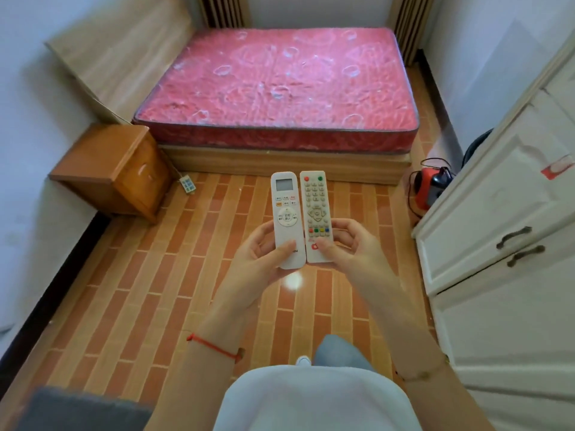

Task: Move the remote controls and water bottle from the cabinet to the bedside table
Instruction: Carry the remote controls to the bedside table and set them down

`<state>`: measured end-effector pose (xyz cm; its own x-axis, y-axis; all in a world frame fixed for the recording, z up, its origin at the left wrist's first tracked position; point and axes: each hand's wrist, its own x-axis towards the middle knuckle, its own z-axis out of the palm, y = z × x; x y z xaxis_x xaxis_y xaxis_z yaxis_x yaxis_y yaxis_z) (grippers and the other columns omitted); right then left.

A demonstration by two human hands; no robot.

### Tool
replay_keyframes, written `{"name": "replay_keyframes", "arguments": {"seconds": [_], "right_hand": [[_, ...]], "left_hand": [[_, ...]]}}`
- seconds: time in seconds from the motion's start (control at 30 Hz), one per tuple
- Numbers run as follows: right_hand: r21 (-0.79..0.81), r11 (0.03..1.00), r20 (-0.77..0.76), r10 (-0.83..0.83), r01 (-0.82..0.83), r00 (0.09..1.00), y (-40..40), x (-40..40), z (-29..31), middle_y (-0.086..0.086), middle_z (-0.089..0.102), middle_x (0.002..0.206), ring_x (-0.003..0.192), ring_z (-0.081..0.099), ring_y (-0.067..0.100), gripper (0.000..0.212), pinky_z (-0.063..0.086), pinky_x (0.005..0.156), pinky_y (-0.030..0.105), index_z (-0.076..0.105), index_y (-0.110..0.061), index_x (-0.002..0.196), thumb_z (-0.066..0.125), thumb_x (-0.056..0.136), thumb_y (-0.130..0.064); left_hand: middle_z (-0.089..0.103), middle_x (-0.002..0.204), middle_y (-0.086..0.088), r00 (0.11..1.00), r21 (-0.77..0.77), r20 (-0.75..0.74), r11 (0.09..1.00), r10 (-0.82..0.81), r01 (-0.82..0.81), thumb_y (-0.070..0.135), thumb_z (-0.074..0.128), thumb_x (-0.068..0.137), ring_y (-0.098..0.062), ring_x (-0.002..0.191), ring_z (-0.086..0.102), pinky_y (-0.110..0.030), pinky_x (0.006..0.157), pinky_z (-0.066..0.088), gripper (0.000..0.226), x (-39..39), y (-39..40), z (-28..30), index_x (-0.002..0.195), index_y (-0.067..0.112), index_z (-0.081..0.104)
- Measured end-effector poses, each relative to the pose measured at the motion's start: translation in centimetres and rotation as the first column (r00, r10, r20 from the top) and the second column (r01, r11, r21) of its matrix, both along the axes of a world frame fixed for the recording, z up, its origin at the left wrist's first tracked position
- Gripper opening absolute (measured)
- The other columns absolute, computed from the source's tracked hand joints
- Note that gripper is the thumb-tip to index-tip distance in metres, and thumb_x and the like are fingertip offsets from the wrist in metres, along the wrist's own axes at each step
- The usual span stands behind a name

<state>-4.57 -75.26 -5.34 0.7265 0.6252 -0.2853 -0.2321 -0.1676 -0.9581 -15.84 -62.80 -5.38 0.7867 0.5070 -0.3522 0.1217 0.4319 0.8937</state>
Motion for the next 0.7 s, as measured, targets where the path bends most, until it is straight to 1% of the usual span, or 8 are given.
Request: {"name": "replay_keyframes", "arguments": {"seconds": [0.13,0.17,0.23,0.33,0.43,0.57,0.7], "right_hand": [[-0.007,0.994,-0.012,0.106,-0.106,0.994,5.7,3.5,-0.5,0.002,0.072,0.107,0.093,0.071,0.012,0.03,0.058,0.068,0.023,0.056,-0.011,0.115,0.067,0.087,-0.009],[-0.007,0.991,-0.018,0.131,-0.131,0.991,7.2,4.4,-0.7,0.003,0.071,0.107,0.093,0.071,0.012,0.03,0.058,0.067,0.021,0.056,-0.01,0.116,0.067,0.087,-0.008],[-0.008,0.985,-0.019,0.175,-0.175,0.984,10.4,6.5,-1.0,0.004,0.072,0.107,0.093,0.071,0.014,0.031,0.058,0.068,0.022,0.056,-0.008,0.116,0.067,0.087,-0.007],[-0.017,0.969,0.012,0.245,-0.245,0.969,15.6,10.3,-1.3,0.002,0.072,0.107,0.094,0.071,0.013,0.031,0.059,0.072,0.023,0.057,-0.009,0.116,0.068,0.087,-0.009],[-0.033,0.946,0.05,0.324,-0.323,0.945,21.2,14.5,-0.9,-0.002,0.072,0.108,0.096,0.07,0.01,0.031,0.059,0.075,0.023,0.058,-0.013,0.116,0.068,0.087,-0.012],[-0.042,0.895,0.076,0.446,-0.444,0.892,28.8,19.8,0.1,-0.004,0.071,0.108,0.095,0.07,0.009,0.029,0.057,0.068,0.02,0.058,-0.016,0.114,0.068,0.087,-0.016],[-0.046,0.831,0.077,0.556,-0.554,0.827,36.0,23.3,0.7,-0.003,0.072,0.106,0.092,0.071,0.009,0.028,0.058,0.067,0.02,0.058,-0.015,0.114,0.068,0.087,-0.015]], "left_hand": [[0.075,0.11,-0.002,0.995,-0.009,-0.014,0.995,0.101,-0.101,0.004,0.062,0.091,-0.019,0.098,0.073,-0.026,0.072,0.061,0.038,2.3,4.6,-0.7,0.122,0.024,0.055],[0.076,0.109,-0.001,0.991,-0.012,-0.017,0.991,0.13,-0.13,0.004,0.062,0.09,-0.017,0.097,0.074,-0.026,0.071,0.061,0.037,3.0,5.8,-1.0,0.12,0.025,0.055],[0.076,0.108,0.001,0.983,-0.016,-0.021,0.983,0.185,-0.185,0.003,0.062,0.09,-0.016,0.096,0.074,-0.027,0.072,0.062,0.037,4.7,8.4,-1.5,0.119,0.025,0.055],[0.076,0.109,0.003,0.967,0.002,-0.022,0.967,0.255,-0.255,0.004,0.064,0.089,-0.017,0.1,0.073,-0.03,0.078,0.062,0.039,7.8,12.5,-1.8,0.12,0.027,0.055],[0.076,0.107,0.005,0.945,0.005,-0.008,0.945,0.327,-0.327,0.005,0.063,0.09,-0.017,0.1,0.073,-0.029,0.077,0.061,0.039,11.3,16.9,-1.5,0.121,0.027,0.055],[0.075,0.11,0.005,0.9,0.01,-0.008,0.9,0.436,-0.436,0.009,0.064,0.09,-0.016,0.101,0.073,-0.031,0.08,0.061,0.047,15.5,22.6,-0.6,0.133,0.023,0.05],[0.076,0.108,0.007,0.835,0.013,0.007,0.835,0.55,-0.55,0.008,0.062,0.092,-0.015,0.1,0.073,-0.028,0.078,0.061,0.044,18.5,27.6,-0.1,0.131,0.024,0.051]]}}
